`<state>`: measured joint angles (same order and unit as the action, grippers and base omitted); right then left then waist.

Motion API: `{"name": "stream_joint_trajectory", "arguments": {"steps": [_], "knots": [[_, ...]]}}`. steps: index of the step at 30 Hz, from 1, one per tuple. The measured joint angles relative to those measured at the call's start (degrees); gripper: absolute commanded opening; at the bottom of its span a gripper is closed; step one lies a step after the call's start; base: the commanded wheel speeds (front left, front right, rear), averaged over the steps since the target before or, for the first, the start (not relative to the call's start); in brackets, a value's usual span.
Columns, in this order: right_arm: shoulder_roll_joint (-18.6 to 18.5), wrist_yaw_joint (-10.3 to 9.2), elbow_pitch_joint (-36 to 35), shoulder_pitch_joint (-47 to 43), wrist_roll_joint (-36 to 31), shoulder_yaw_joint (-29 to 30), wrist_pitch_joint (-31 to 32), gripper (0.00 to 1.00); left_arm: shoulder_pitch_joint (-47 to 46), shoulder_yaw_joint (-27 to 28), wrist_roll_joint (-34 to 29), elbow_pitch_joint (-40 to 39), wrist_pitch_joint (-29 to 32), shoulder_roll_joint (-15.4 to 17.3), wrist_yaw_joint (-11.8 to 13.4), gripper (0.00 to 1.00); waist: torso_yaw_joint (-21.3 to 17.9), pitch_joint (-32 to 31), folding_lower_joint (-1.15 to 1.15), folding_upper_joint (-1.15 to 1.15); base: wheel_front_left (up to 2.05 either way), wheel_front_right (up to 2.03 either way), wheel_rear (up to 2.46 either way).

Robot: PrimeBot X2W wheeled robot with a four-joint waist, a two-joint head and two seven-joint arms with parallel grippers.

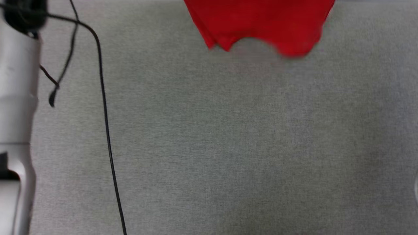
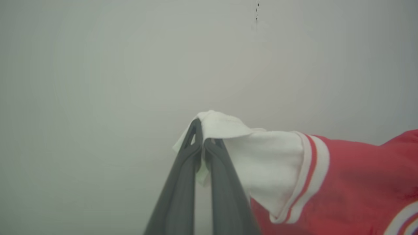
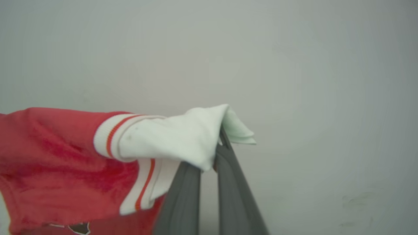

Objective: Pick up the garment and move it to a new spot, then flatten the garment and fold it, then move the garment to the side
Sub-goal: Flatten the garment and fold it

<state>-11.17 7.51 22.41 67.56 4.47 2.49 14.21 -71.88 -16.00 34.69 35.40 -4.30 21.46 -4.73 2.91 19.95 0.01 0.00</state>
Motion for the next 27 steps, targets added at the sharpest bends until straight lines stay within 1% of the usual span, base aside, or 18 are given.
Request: {"name": "stream_joint_trajectory", "arguments": {"steps": [3,7,12,19,23,27], "knots": [[0.62,0.00,3.13,5.81,-1.65,0.74,-1.82,0.00,-4.50,0.16,-0.24,2.54,-1.72,0.80,-0.83,0.00,-0.96,1.83,0.00,0.00,0.00,0.00,0.00],[1.24,0.00,6.67,12.71,-3.34,0.75,-3.64,0.00,-10.53,0.49,-0.57,4.71,-3.33,1.93,-1.35,0.00,-2.00,4.58,0.00,0.00,0.00,0.00,0.00],[2.10,0.00,10.29,17.97,-4.23,0.36,-5.70,0.00,-14.44,0.76,0.10,7.56,-4.30,2.91,-1.87,0.00,-2.93,8.23,0.00,0.00,0.00,0.00,0.00],[3.87,0.00,16.37,19.55,-4.91,0.23,-8.11,0.00,-14.97,0.31,2.04,12.17,-5.36,2.67,-2.36,0.00,-3.41,12.57,0.00,0.00,0.00,0.00,0.00],[4.65,0.00,20.00,19.15,-4.98,0.40,-9.94,0.00,-13.85,-0.36,3.57,14.94,-6.02,1.85,-2.61,0.00,-3.22,14.23,0.00,0.00,0.00,0.00,0.00],[5.37,0.00,23.90,16.94,-4.42,0.57,-12.01,0.00,-11.90,-1.33,5.43,17.20,-6.76,1.02,-2.67,0.00,-2.85,14.69,0.00,0.00,0.00,0.00,0.00]]}}
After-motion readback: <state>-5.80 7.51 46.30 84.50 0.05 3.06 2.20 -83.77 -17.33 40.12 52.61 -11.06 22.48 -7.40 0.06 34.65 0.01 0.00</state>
